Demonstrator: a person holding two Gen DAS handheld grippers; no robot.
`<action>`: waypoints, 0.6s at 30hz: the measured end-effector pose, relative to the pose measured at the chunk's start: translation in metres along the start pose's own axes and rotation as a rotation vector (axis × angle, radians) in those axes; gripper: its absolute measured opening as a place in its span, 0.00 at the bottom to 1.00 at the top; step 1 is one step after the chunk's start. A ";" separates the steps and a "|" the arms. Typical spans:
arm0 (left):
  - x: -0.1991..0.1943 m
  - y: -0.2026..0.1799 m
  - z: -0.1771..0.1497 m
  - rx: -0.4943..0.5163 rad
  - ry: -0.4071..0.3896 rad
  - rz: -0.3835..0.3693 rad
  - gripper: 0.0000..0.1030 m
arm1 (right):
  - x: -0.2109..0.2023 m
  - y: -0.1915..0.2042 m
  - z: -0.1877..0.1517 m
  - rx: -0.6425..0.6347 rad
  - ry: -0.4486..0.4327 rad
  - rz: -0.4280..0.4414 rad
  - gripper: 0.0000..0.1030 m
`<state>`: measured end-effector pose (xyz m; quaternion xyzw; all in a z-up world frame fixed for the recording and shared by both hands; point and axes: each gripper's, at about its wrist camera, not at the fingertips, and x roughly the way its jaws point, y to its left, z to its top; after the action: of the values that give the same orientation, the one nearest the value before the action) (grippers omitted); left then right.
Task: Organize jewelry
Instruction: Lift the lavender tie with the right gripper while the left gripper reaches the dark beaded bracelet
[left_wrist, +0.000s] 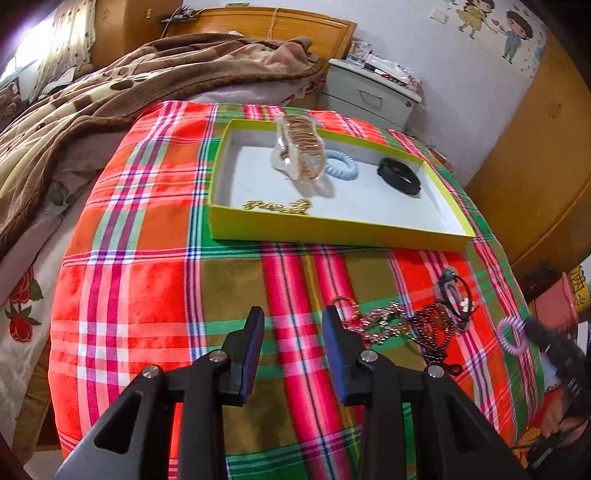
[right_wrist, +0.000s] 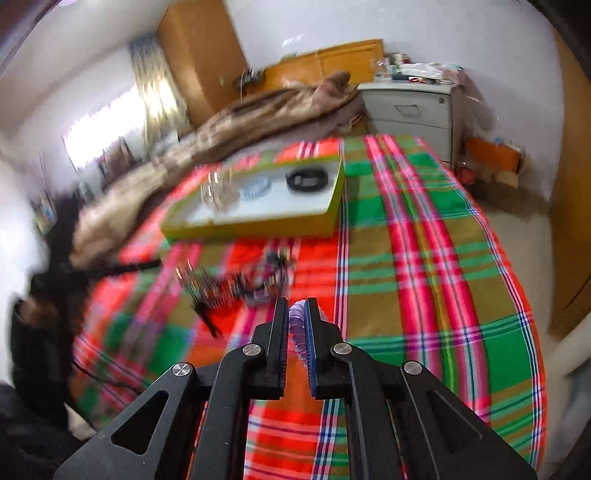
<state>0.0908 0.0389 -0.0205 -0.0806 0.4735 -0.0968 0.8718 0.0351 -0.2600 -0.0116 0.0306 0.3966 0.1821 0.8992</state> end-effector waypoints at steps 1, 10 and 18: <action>0.001 0.000 0.000 0.002 0.003 -0.002 0.33 | 0.009 0.005 -0.004 -0.015 0.030 0.004 0.08; 0.010 -0.011 0.003 0.043 0.022 -0.021 0.33 | 0.007 0.010 -0.011 -0.037 0.035 0.006 0.11; 0.000 -0.027 0.000 0.075 0.004 -0.051 0.33 | 0.015 -0.006 -0.012 -0.011 0.073 -0.110 0.49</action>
<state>0.0877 0.0123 -0.0141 -0.0597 0.4691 -0.1369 0.8704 0.0382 -0.2616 -0.0314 -0.0030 0.4293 0.1356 0.8929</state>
